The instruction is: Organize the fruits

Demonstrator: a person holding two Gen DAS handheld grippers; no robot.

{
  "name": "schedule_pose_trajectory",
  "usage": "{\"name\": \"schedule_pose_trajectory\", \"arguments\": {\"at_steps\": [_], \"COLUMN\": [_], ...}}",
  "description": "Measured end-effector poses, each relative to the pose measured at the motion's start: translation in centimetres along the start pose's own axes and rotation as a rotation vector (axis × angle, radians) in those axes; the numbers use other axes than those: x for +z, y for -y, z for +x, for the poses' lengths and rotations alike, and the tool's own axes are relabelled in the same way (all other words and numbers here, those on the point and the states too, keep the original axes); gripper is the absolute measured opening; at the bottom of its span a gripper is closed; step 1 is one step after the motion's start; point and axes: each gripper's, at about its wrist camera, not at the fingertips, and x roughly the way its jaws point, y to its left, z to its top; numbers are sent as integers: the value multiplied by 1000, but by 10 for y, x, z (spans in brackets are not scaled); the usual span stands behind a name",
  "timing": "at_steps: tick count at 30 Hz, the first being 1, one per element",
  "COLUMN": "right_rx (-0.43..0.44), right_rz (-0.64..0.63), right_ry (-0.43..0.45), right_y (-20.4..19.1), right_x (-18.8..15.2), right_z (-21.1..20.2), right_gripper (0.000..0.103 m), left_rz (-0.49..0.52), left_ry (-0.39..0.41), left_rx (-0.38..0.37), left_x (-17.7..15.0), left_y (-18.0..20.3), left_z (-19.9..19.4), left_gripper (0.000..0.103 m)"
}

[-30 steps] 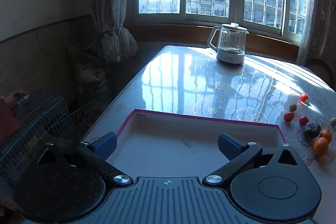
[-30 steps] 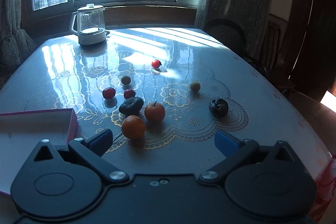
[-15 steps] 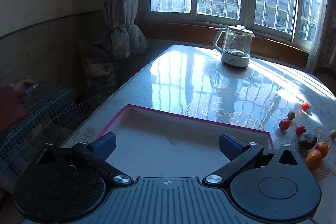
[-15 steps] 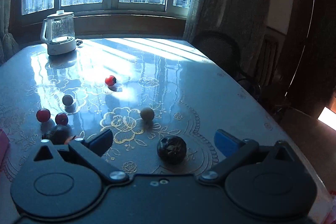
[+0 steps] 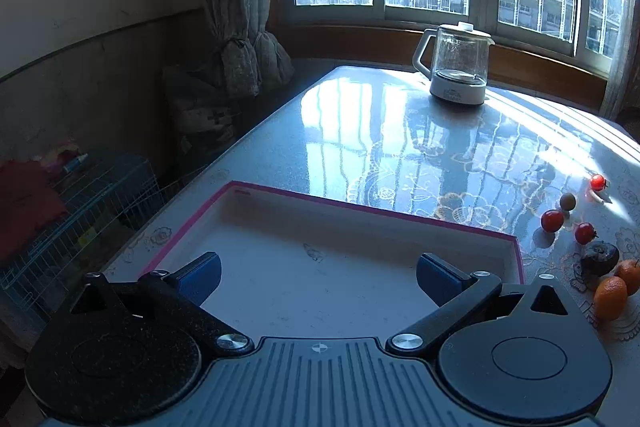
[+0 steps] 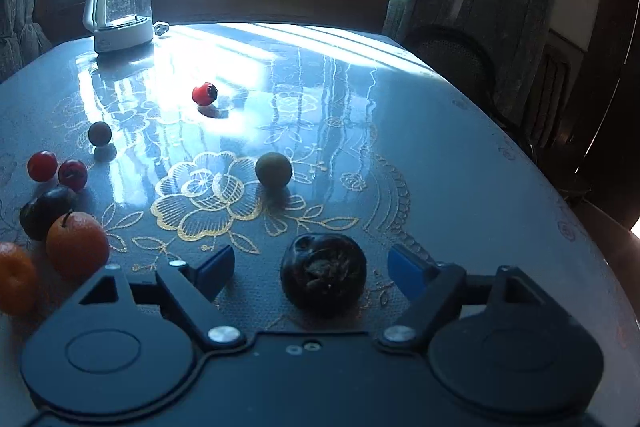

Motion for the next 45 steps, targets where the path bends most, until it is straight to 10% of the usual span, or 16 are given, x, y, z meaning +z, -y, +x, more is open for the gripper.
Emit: {"name": "schedule_pose_trajectory", "arguments": {"at_steps": [17, 29, 45], "right_rx": [55, 116, 589], "right_rz": [81, 152, -105], "right_ry": [27, 61, 104], "right_y": [15, 6, -200], "right_x": [-2, 1, 35], "right_z": [1, -31, -102], "right_gripper": [42, 41, 40], "left_rz": [-5, -35, -101], "left_ry": [-18, -11, -5], "left_rx": [17, 30, 77], "left_x": [3, 7, 5], "left_y": [0, -23, -119], "left_z": [5, 5, 8], "left_gripper": [103, 103, 103]}}
